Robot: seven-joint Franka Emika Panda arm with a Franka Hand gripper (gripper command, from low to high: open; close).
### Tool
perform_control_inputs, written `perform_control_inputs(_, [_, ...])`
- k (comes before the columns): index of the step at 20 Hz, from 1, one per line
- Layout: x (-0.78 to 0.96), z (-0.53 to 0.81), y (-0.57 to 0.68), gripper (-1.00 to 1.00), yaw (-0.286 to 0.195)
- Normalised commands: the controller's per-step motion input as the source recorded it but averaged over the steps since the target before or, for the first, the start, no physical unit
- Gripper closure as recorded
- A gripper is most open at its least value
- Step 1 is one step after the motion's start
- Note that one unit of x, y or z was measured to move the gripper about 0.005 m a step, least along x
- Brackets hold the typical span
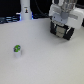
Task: Open the kcup holder, insert the kcup into the holder, and close the kcup holder
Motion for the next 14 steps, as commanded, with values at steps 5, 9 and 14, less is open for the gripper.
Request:
perform_control_inputs(5, [0.97, 0.23, -0.25, 1.00, -0.043])
perform_control_inputs(9, [0.47, 0.08, -0.14, 1.00, -0.014])
perform_control_inputs(14, [0.31, 0.04, -0.14, 1.00, 0.029])
